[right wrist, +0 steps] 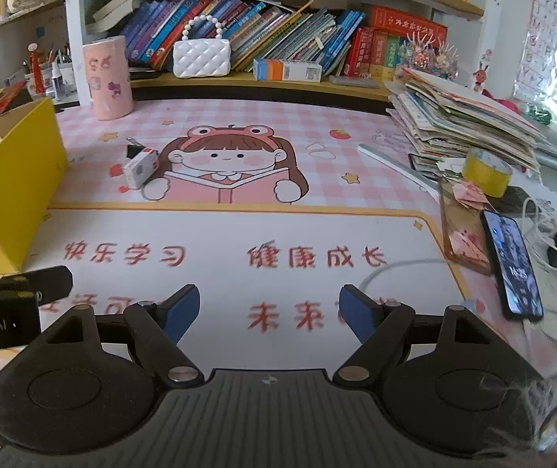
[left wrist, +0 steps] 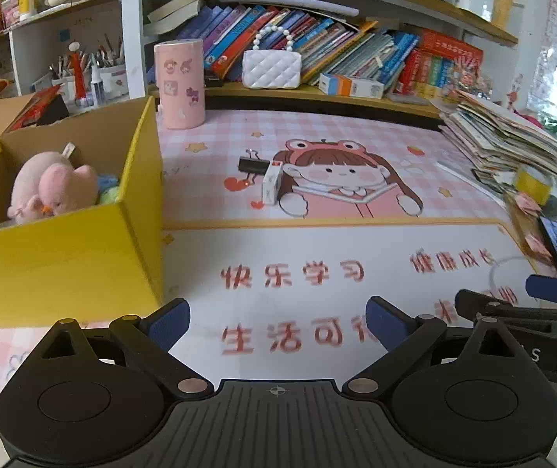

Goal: Organize objects
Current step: 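Move both tools back toward the small white box and binder clip, then grasp the white-red small box with left tool while right tool grasps black binder clip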

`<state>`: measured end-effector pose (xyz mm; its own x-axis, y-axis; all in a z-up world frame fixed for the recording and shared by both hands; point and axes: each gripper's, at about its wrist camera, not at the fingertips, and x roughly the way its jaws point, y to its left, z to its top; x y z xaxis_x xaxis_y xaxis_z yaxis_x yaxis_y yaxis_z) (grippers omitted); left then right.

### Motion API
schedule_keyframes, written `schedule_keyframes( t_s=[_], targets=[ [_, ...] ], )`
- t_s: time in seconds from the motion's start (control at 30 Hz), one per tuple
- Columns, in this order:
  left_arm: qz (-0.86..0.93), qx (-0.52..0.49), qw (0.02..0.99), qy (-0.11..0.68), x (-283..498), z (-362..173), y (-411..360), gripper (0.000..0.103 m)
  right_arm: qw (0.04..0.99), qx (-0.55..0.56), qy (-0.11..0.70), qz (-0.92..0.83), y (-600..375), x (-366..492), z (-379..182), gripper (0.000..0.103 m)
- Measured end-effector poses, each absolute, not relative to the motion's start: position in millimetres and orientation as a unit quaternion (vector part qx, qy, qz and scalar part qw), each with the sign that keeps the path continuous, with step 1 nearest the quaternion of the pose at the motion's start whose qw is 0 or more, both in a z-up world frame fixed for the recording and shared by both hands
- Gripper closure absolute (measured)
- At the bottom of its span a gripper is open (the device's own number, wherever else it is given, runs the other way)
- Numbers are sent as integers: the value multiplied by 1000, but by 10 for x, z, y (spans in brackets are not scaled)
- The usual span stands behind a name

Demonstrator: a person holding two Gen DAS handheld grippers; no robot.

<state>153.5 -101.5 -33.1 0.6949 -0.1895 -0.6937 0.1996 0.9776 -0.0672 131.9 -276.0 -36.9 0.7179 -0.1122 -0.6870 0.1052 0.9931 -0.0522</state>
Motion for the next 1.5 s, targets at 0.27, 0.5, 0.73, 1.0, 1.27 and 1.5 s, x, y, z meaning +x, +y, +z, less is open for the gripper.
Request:
schedule_keyframes(
  t_s=[0.27,0.5,0.73,1.0,1.27,1.5],
  targets=[
    [-69,-14,924,376,2045,-355,-1205,21,932,8,358,-48,-3062,1819,-367,26],
    [-43,-20,929,368,2566,-422,-1389,41,943,25,330,-35,-3192,2320,-235,26],
    [-16,-26,925,378,3114,-624,-1543,51,947,39,318,-12,-3288,2696,-154,25],
    [3,-31,918,396,3542,-863,-1595,74,947,35,319,25,-3267,2905,-159,25],
    [0,-67,920,386,3264,-672,-1388,90,944,41,319,75,-3149,3178,-231,25],
    [1,-71,908,413,2662,-597,-1168,90,925,13,334,178,-2690,3609,-608,26]
  ],
)
